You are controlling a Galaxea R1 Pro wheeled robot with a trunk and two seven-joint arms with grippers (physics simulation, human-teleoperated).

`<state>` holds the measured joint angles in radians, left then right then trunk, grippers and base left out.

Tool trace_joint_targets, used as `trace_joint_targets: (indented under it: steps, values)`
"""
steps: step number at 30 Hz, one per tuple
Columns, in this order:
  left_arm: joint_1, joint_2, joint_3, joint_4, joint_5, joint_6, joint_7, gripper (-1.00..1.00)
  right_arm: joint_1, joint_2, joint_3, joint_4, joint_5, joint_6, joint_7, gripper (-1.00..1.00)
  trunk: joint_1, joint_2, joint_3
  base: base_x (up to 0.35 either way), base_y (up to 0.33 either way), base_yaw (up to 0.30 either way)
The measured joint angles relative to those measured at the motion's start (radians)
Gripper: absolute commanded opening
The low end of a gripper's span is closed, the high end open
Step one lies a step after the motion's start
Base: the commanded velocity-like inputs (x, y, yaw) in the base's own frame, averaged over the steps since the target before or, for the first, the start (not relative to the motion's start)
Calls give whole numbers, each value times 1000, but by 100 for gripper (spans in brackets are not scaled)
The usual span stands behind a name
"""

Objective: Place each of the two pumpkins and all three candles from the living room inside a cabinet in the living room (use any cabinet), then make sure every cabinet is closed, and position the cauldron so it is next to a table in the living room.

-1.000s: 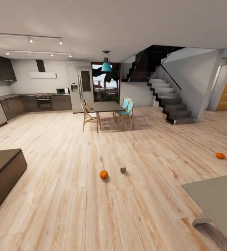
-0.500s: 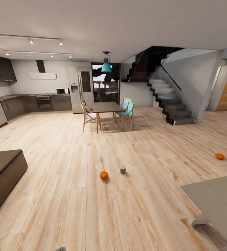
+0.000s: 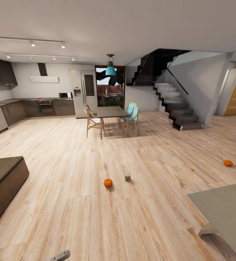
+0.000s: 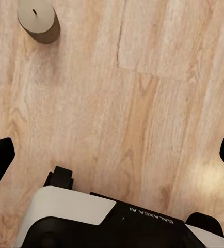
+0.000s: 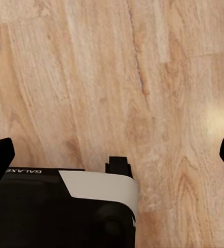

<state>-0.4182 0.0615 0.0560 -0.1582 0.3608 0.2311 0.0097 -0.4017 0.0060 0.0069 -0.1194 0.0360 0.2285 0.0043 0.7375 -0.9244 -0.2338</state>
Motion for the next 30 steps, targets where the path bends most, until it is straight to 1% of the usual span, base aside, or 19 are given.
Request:
trace_joint_targets:
  steps: [9, 12, 13, 14, 16, 20, 27, 28, 30]
  values:
    - [0, -2, -1, 6, -5, -3, -1, 100, 0, 0, 0, 5, 0, 0, -3, 100, -35, 63, 28, 0, 0, 0]
    - [0, -6, 0, 21, -5, -4, -1, 100, 0, 0, -1, 5, 1, 0, -5, 100, -46, 84, 38, 0, 0, 0]
    - [0, -9, 0, 26, -5, -5, -1, 100, 0, 0, -1, 5, 1, 0, -5, 100, -50, 91, 41, 0, 0, 0]
    - [0, -22, 1, 38, -5, -6, -1, 100, 0, 0, -1, 6, 1, -1, -5, 100, -54, 98, 44, 0, 0, 0]
    - [0, -36, 1, 45, -5, -7, -1, 100, 1, 0, -1, 6, 1, -2, -5, 100, -61, 112, 50, 0, 0, 0]
    - [0, -54, 0, 50, -7, -6, -1, 100, 1, 0, -2, 7, 1, -4, -5, 100, -77, 140, 63, 0, 0, 0]
    - [0, -54, -1, 53, -6, -6, -1, 100, 2, 0, -2, 7, 0, -3, -1, 100, -104, 189, 82, 0, 0, 34]
    - [0, -55, -2, 53, -6, -6, -1, 100, 1, 0, -2, 7, 0, -3, 0, 100, -107, 196, 84, 0, 0, 79]
    - [0, -56, -2, 53, -6, -6, -1, 100, 2, 0, -2, 7, 0, -3, -1, 100, -108, 197, 81, 0, 0, 81]
